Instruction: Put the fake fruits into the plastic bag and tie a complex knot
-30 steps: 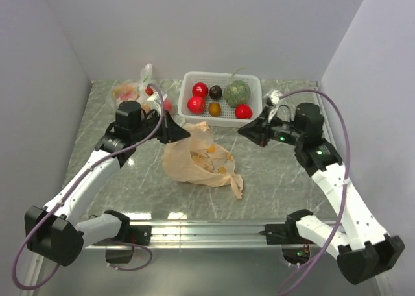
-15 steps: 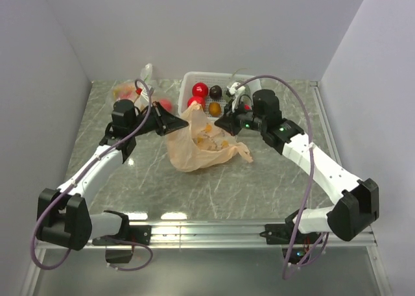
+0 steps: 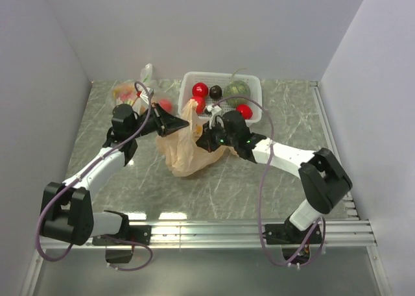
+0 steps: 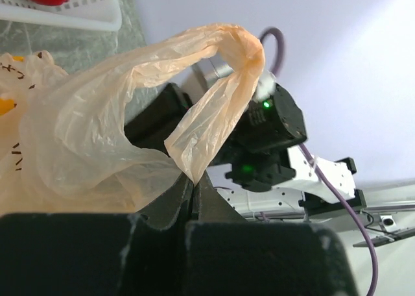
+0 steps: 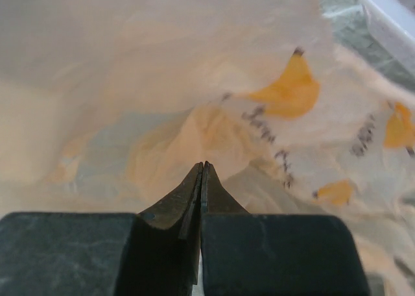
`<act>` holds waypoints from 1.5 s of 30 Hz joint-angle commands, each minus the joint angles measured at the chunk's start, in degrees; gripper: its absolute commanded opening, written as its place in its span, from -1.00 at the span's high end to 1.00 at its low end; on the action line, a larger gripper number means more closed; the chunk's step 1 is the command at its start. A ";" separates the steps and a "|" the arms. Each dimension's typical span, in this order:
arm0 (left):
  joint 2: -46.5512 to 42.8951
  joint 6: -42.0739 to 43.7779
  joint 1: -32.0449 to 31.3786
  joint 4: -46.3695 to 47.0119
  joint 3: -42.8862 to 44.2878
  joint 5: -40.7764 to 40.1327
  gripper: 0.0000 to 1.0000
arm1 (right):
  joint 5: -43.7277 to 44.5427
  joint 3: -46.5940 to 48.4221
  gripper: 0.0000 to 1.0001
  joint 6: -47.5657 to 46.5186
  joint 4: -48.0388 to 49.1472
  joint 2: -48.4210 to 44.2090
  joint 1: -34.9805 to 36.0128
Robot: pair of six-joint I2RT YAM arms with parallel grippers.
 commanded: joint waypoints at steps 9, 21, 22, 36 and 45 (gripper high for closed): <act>-6.11 7.03 2.66 -5.93 0.90 3.10 0.99 | -0.18 2.93 -0.96 13.01 0.79 12.27 0.90; -12.28 42.35 13.21 -44.78 14.08 -5.13 0.99 | 16.22 3.81 -0.99 -4.19 -22.94 8.15 -0.07; -12.37 44.29 15.74 -46.98 14.43 -6.46 0.99 | 17.73 2.84 -0.99 -5.61 -23.12 5.87 -0.07; -12.97 66.18 13.74 -58.87 9.52 0.37 0.63 | 6.33 5.55 -0.99 -18.98 -28.04 -8.83 -0.51; -18.78 80.07 7.32 -66.42 13.11 1.00 -0.83 | 7.47 7.40 -0.93 -24.43 -25.59 -4.35 0.37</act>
